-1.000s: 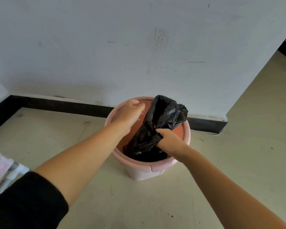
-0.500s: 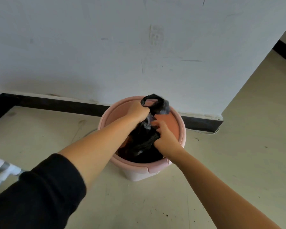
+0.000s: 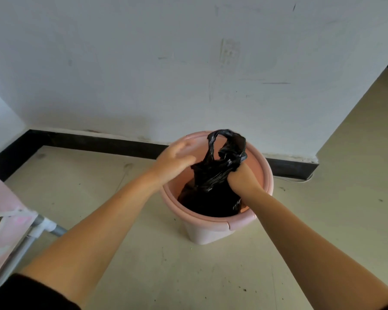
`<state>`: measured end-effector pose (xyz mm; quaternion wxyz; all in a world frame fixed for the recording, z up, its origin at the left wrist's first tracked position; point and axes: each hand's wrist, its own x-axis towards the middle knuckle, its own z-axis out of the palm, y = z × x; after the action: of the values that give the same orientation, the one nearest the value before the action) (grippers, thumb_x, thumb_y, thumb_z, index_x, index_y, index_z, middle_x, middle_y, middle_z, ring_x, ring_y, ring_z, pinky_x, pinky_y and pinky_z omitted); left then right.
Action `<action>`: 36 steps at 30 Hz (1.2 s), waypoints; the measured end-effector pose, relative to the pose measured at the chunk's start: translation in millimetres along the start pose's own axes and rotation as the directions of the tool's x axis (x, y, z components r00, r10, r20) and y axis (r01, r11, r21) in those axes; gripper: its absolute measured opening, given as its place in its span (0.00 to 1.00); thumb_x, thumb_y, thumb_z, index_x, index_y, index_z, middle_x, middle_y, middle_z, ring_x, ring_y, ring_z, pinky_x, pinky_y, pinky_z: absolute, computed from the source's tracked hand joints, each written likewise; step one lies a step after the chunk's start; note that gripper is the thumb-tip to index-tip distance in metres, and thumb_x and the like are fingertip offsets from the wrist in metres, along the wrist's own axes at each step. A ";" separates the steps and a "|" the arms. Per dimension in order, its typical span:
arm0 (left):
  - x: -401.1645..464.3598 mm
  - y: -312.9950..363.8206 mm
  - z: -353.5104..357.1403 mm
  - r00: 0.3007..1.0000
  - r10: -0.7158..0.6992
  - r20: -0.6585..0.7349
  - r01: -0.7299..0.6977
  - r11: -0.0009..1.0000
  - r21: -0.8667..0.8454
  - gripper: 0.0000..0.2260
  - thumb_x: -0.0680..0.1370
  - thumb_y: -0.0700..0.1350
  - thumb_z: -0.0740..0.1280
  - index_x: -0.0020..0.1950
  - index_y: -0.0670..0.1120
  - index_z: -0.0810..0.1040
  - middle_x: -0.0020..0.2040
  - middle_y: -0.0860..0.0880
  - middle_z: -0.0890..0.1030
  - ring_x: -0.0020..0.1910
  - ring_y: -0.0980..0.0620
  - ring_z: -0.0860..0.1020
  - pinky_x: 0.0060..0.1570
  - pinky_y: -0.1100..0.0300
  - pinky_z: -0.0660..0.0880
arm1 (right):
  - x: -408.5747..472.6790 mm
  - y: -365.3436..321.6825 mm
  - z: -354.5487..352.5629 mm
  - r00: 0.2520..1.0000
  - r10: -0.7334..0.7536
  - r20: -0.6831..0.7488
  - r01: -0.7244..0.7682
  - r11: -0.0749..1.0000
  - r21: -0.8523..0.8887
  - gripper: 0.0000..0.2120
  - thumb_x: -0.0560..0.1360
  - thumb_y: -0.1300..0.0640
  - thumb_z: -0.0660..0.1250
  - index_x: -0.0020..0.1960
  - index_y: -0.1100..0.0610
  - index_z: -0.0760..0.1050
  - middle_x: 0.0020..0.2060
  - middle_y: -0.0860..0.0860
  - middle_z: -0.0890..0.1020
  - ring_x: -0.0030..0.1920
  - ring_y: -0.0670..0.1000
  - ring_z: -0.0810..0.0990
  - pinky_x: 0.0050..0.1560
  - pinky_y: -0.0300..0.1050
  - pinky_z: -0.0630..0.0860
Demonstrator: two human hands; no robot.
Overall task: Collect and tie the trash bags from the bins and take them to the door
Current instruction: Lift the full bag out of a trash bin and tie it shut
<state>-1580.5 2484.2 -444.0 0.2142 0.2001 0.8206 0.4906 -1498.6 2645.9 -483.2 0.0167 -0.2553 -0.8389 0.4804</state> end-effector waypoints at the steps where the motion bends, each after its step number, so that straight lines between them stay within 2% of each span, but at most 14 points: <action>1: 0.9 -9.9 -7.0 0.988 -0.043 -0.147 0.055 0.996 0.076 0.26 0.77 0.40 0.64 0.74 0.50 0.63 0.73 0.52 0.65 0.72 0.52 0.64 0.68 0.56 0.62 | -1.1 -6.9 -2.6 1.000 -0.006 -0.029 0.006 1.000 0.015 0.10 0.76 0.67 0.54 0.45 0.67 0.74 0.35 0.59 0.77 0.37 0.53 0.73 0.34 0.46 0.71; 3: -3.0 -31.8 -15.1 0.905 -0.327 -0.271 0.340 0.940 0.001 0.29 0.77 0.42 0.65 0.76 0.48 0.58 0.75 0.45 0.62 0.71 0.43 0.65 0.66 0.49 0.66 | -1.9 -22.2 -8.4 0.997 -0.018 -0.072 0.022 0.999 0.050 0.12 0.77 0.68 0.53 0.36 0.61 0.68 0.30 0.55 0.72 0.31 0.49 0.68 0.29 0.40 0.67; 5: -9.0 -51.3 -16.7 0.780 -0.625 -0.012 0.577 0.728 -0.369 0.24 0.76 0.41 0.66 0.71 0.45 0.65 0.68 0.39 0.71 0.62 0.38 0.73 0.59 0.41 0.74 | -1.4 -39.6 -15.1 0.994 -0.004 -0.106 0.012 0.998 0.068 0.16 0.77 0.65 0.54 0.33 0.52 0.62 0.30 0.50 0.67 0.30 0.46 0.65 0.29 0.35 0.65; 7: -14.1 -61.5 -20.1 0.735 -0.651 0.191 0.634 0.560 -0.534 0.19 0.74 0.37 0.64 0.66 0.41 0.70 0.57 0.37 0.77 0.53 0.39 0.78 0.45 0.41 0.79 | 0.7 -58.5 -22.7 0.987 -0.027 -0.156 0.047 0.991 0.124 0.13 0.77 0.65 0.54 0.35 0.54 0.65 0.32 0.51 0.70 0.31 0.49 0.67 0.35 0.43 0.67; 9: -13.3 -68.1 -21.1 0.745 -0.638 0.192 0.608 0.533 -0.589 0.19 0.74 0.33 0.61 0.65 0.39 0.70 0.56 0.38 0.78 0.52 0.41 0.79 0.42 0.45 0.80 | -0.7 -79.7 -33.7 0.971 -0.057 -0.232 0.110 0.969 0.220 0.09 0.76 0.68 0.53 0.40 0.64 0.70 0.35 0.60 0.73 0.36 0.55 0.70 0.38 0.47 0.66; 12: -16.0 -61.3 -23.4 0.749 -0.644 0.156 0.570 0.507 -0.647 0.13 0.77 0.33 0.59 0.61 0.38 0.71 0.52 0.38 0.78 0.48 0.41 0.78 0.41 0.44 0.77 | -10.2 -111.6 -58.5 0.923 -0.139 -0.359 0.271 0.896 0.350 0.08 0.73 0.70 0.53 0.46 0.70 0.70 0.41 0.70 0.75 0.41 0.53 0.71 0.40 0.47 0.66; 15: -16.2 -64.8 -33.7 0.740 -0.662 0.118 0.513 0.444 -0.735 0.13 0.75 0.32 0.59 0.60 0.39 0.69 0.53 0.37 0.76 0.47 0.39 0.77 0.44 0.40 0.74 | -24.6 -131.9 -86.3 0.862 -0.214 -0.459 0.432 0.784 0.445 0.10 0.69 0.68 0.52 0.47 0.70 0.70 0.39 0.58 0.76 0.42 0.50 0.71 0.41 0.48 0.69; 18: -8.5 -71.8 -40.4 0.746 -0.664 0.050 0.386 0.369 -0.845 0.17 0.73 0.31 0.61 0.61 0.41 0.68 0.61 0.38 0.71 0.59 0.35 0.72 0.44 0.33 0.74 | -42.3 -136.1 -110.0 0.819 -0.213 -0.533 0.497 0.728 0.472 0.10 0.69 0.68 0.52 0.45 0.66 0.70 0.40 0.53 0.75 0.43 0.50 0.71 0.42 0.48 0.71; 20: -3.4 -72.4 -38.7 0.730 -0.683 -0.010 0.297 0.331 -0.895 0.12 0.75 0.33 0.61 0.58 0.40 0.69 0.63 0.38 0.67 0.66 0.34 0.67 0.51 0.33 0.72 | -55.1 -135.8 -121.1 0.797 -0.206 -0.568 0.515 0.724 0.460 0.12 0.69 0.68 0.53 0.40 0.56 0.72 0.39 0.52 0.76 0.43 0.50 0.72 0.43 0.47 0.72; 23: 5.9 -79.2 -33.6 0.707 -0.702 -0.082 0.213 0.323 -0.922 0.19 0.75 0.37 0.66 0.64 0.43 0.69 0.68 0.38 0.65 0.67 0.34 0.66 0.38 0.37 0.77 | -67.8 -132.1 -128.6 0.789 -0.208 -0.578 0.521 0.726 0.449 0.14 0.71 0.68 0.54 0.37 0.53 0.73 0.35 0.48 0.78 0.42 0.50 0.74 0.43 0.47 0.74; 25: 9.2 -79.4 -28.0 0.704 -0.702 -0.112 0.163 0.313 -0.936 0.22 0.74 0.41 0.68 0.67 0.45 0.68 0.68 0.38 0.67 0.65 0.36 0.69 0.36 0.40 0.78 | -68.2 -120.9 -125.6 0.812 -0.219 -0.541 0.477 0.782 0.401 0.09 0.72 0.69 0.54 0.44 0.65 0.73 0.37 0.56 0.78 0.42 0.53 0.76 0.44 0.50 0.75; 29: 2.1 -63.8 -13.1 0.712 -0.688 -0.143 0.101 0.302 -0.948 0.19 0.78 0.44 0.65 0.69 0.43 0.68 0.66 0.39 0.68 0.65 0.40 0.70 0.57 0.42 0.75 | -61.3 -68.1 -95.1 0.902 -0.102 -0.420 0.258 0.907 0.333 0.11 0.73 0.68 0.52 0.49 0.69 0.72 0.49 0.72 0.77 0.46 0.68 0.79 0.45 0.64 0.77; 33: -7.7 -48.9 0.1 0.725 -0.685 -0.074 0.272 0.383 -0.883 0.25 0.79 0.53 0.62 0.73 0.47 0.61 0.72 0.39 0.63 0.70 0.37 0.65 0.62 0.37 0.69 | -59.8 -4.8 -46.9 0.966 0.122 -0.227 -0.028 0.925 0.379 0.14 0.76 0.67 0.51 0.48 0.56 0.74 0.45 0.63 0.80 0.50 0.66 0.79 0.48 0.56 0.76; 36: -25.1 -26.1 25.5 0.748 -0.654 0.109 0.499 0.447 -0.743 0.28 0.74 0.55 0.67 0.70 0.47 0.64 0.65 0.40 0.71 0.59 0.39 0.74 0.51 0.39 0.76 | -58.7 36.6 -20.4 0.953 0.291 -0.081 -0.230 0.872 0.432 0.18 0.75 0.69 0.51 0.59 0.56 0.72 0.45 0.58 0.80 0.48 0.60 0.79 0.50 0.54 0.77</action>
<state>-1548.8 2477.6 -474.2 0.3489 -0.2442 0.5861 0.6893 -1427.0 2651.0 -489.2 0.0660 -0.3906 -0.6711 0.6266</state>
